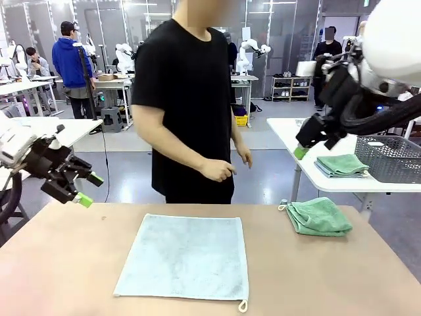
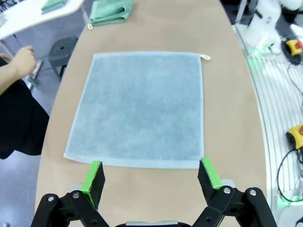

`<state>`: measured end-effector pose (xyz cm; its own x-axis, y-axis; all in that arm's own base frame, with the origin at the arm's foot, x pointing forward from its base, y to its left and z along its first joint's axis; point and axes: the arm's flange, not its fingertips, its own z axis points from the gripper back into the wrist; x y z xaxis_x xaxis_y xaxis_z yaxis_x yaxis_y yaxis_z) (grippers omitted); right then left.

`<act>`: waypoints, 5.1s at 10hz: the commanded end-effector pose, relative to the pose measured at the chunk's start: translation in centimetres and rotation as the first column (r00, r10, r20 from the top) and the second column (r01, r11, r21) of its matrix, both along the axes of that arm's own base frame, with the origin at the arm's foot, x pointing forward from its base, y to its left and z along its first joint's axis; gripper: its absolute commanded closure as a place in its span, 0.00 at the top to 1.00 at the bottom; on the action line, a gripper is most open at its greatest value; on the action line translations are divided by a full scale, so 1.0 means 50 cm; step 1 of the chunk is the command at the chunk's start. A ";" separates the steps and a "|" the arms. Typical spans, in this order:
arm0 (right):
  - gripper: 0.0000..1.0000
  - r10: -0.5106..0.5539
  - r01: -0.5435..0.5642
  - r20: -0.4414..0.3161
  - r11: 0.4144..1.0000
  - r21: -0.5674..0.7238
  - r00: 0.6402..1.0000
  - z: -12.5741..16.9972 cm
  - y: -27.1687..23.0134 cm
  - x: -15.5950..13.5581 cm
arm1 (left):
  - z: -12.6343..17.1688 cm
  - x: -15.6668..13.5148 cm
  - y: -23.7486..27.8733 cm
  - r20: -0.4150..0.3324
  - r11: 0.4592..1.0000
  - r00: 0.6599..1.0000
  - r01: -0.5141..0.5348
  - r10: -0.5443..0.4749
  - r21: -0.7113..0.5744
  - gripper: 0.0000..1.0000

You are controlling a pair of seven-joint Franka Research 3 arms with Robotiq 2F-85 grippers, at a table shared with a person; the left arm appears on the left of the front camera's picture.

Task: Fold the towels and place them in the basket.
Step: When a person lays out a Towel with hook on the table, fold it in half twice.

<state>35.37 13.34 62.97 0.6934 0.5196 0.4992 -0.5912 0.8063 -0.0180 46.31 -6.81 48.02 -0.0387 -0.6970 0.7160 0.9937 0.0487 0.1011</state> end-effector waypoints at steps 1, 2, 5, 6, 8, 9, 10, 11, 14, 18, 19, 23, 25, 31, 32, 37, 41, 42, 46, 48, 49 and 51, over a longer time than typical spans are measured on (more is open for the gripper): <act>1.00 0.245 -0.238 0.086 0.967 -0.088 0.966 -0.030 0.074 -0.010 | 0.015 -0.025 -0.070 0.026 0.992 0.999 -0.022 0.019 0.123 1.00; 1.00 0.339 -0.322 0.096 0.934 -0.153 0.936 -0.065 0.120 -0.020 | 0.015 -0.032 -0.103 0.030 0.985 0.999 -0.017 0.012 0.171 1.00; 1.00 0.559 -0.523 0.010 0.782 -0.339 0.829 -0.191 0.224 -0.046 | -0.006 -0.056 -0.188 0.043 0.946 0.999 -0.023 0.010 0.323 1.00; 1.00 0.593 -0.554 -0.030 0.731 -0.398 0.804 -0.229 0.249 -0.050 | -0.020 -0.060 -0.208 0.047 0.925 0.999 -0.039 0.022 0.378 1.00; 1.00 0.651 -0.603 -0.085 0.635 -0.483 0.754 -0.297 0.281 -0.056 | -0.049 -0.074 -0.240 0.041 0.883 0.999 -0.045 0.029 0.467 1.00; 1.00 0.669 -0.617 -0.106 0.597 -0.513 0.735 -0.326 0.296 -0.059 | -0.066 -0.086 -0.259 0.040 0.857 0.999 -0.044 0.027 0.513 1.00; 1.00 0.668 -0.622 -0.138 0.569 -0.538 0.731 -0.346 0.307 -0.062 | -0.082 -0.099 -0.273 0.043 0.832 0.999 -0.046 0.027 0.554 1.00; 1.00 0.676 -0.643 -0.173 0.541 -0.542 0.716 -0.364 0.317 -0.066 | -0.098 -0.112 -0.285 0.047 0.808 0.999 -0.044 0.021 0.588 1.00; 1.00 0.658 -0.696 -0.284 0.525 -0.490 0.697 -0.407 0.335 -0.045 | -0.131 -0.141 -0.307 0.083 0.753 0.996 -0.068 0.018 0.655 1.00; 1.00 0.641 -0.737 -0.370 0.538 -0.408 0.673 -0.443 0.356 0.004 | -0.154 -0.157 -0.299 0.060 0.753 0.998 -0.055 0.021 0.655 1.00; 1.00 0.637 -0.739 -0.377 0.539 -0.405 0.672 -0.448 0.358 0.007 | -0.157 -0.158 -0.296 0.060 0.754 0.998 -0.059 0.026 0.654 1.00; 1.00 0.629 -0.725 -0.365 0.548 -0.418 0.686 -0.455 0.359 0.004 | -0.150 -0.150 -0.294 0.029 0.755 1.000 -0.027 0.010 0.655 1.00; 1.00 0.629 -0.725 -0.365 0.548 -0.418 0.686 -0.455 0.359 0.004 | -0.150 -0.150 -0.294 0.029 0.755 1.000 -0.027 0.010 0.655 1.00; 1.00 0.641 -0.737 -0.367 0.545 -0.400 0.674 -0.485 0.340 0.004 | -0.193 -0.191 -0.317 0.042 0.748 0.999 -0.025 -0.003 0.663 1.00; 1.00 0.648 -0.743 -0.367 0.542 -0.394 0.667 -0.499 0.337 0.003 | -0.206 -0.197 -0.321 0.039 0.743 0.999 -0.025 -0.002 0.669 1.00; 1.00 0.701 -0.788 -0.362 0.516 -0.337 0.614 -0.577 0.330 0.000 | -0.272 -0.214 -0.334 0.021 0.713 0.999 -0.039 0.034 0.700 1.00; 1.00 0.673 -0.777 -0.387 0.549 -0.310 0.630 -0.620 0.322 0.017 | -0.306 -0.202 -0.336 0.000 0.711 0.999 -0.029 0.041 0.702 1.00; 1.00 0.670 -0.775 -0.389 0.554 -0.305 0.632 -0.626 0.320 0.018 | -0.314 -0.202 -0.335 -0.004 0.715 0.999 -0.020 0.032 0.698 1.00; 1.00 0.675 -0.772 -0.375 0.569 -0.284 0.636 -0.642 0.307 0.016 | -0.349 -0.186 -0.330 0.015 0.727 1.000 -0.016 0.008 0.687 1.00; 1.00 0.666 -0.765 -0.379 0.581 -0.277 0.643 -0.649 0.302 0.011 | -0.357 -0.180 -0.327 0.019 0.729 1.000 -0.015 0.003 0.684 1.00; 1.00 0.649 -0.753 -0.386 0.592 -0.287 0.656 -0.652 0.298 0.007 | -0.360 -0.178 -0.325 0.024 0.731 1.000 -0.016 0.000 0.682 1.00; 1.00 0.657 -0.755 -0.374 0.593 -0.279 0.655 -0.665 0.289 -0.008 | -0.362 -0.174 -0.322 0.025 0.731 1.000 -0.014 -0.003 0.682 1.00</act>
<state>35.84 28.56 30.42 0.0902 0.9959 0.0019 -0.9958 0.0902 -0.0155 37.03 -23.26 30.34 -0.0125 -0.9984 0.0552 0.9952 -0.0070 0.0980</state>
